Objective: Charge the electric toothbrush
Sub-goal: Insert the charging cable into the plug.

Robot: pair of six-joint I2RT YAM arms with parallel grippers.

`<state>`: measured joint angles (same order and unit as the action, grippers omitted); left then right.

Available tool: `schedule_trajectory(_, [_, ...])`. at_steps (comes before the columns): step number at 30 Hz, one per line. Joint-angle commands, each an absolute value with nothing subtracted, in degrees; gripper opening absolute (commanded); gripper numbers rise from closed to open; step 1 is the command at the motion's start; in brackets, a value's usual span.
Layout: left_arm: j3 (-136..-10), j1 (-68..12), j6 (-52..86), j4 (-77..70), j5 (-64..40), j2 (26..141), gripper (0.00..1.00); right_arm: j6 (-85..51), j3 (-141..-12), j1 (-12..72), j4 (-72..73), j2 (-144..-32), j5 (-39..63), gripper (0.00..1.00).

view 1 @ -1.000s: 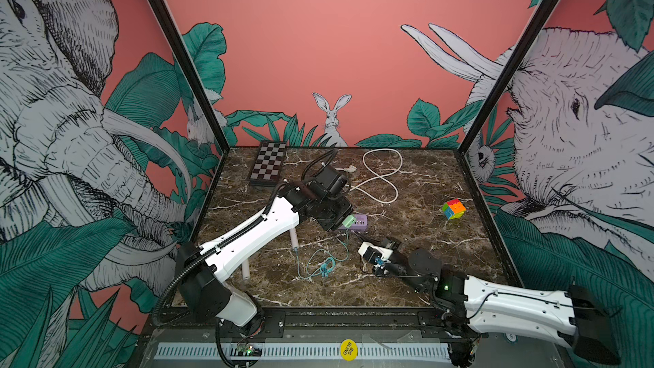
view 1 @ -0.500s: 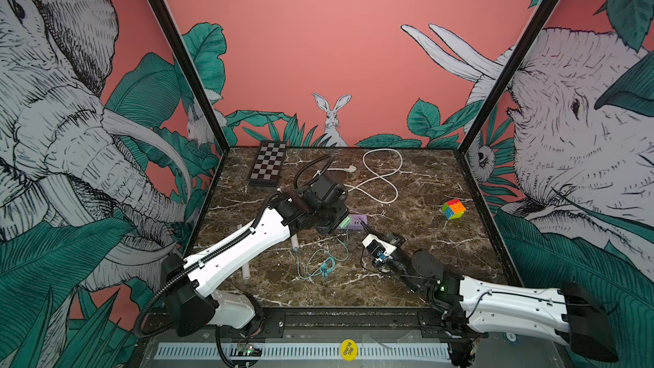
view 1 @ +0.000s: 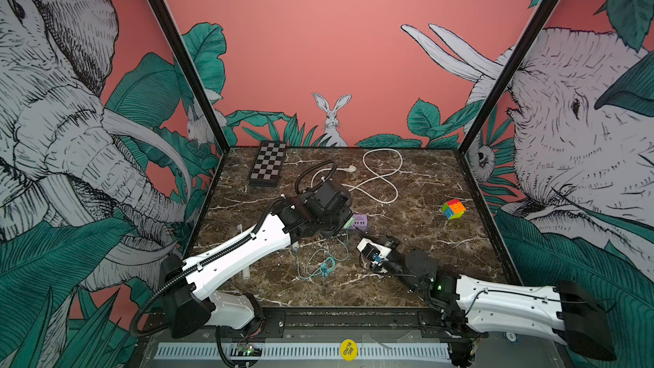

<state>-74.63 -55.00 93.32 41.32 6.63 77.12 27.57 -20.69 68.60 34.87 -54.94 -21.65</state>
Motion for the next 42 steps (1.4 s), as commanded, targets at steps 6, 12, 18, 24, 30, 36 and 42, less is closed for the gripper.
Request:
schedule_trajectory(6, [-74.4, -55.3, 94.4, 41.9, 8.4, 76.2, 0.00, 26.6, -22.1, 68.9, 38.1, -54.9, -22.2, 0.00])
schedule_trajectory(12, [-74.0, -55.6, 94.9, 42.0, 8.6, 76.6, 0.00, 27.8, -23.3, 68.9, 39.6, -55.2, -23.1, 0.00])
schedule_trajectory(18, [-73.9, -55.8, 94.8, 41.9, 8.5, 76.8, 0.00, 27.7, -24.0, 69.0, 39.5, -55.9, -24.0, 0.00])
schedule_trajectory(24, [-73.8, -55.9, 94.7, 41.8, 8.8, 76.3, 0.00, 27.3, -23.9, 68.9, 39.1, -57.3, -25.6, 0.00])
schedule_trajectory(30, [-73.3, -56.2, 94.7, 41.4, 9.2, 75.8, 0.00, 26.1, -24.7, 68.9, 38.7, -57.5, -28.2, 0.00])
schedule_trajectory(36, [-73.2, -56.6, 94.7, 41.0, 9.1, 75.9, 0.00, 24.2, -26.5, 68.9, 36.8, -57.3, -27.7, 0.00])
schedule_trajectory(42, [-73.0, -56.8, 94.6, 40.8, 9.4, 75.5, 0.00, 21.6, -27.6, 69.1, 36.4, -58.1, -27.6, 0.00])
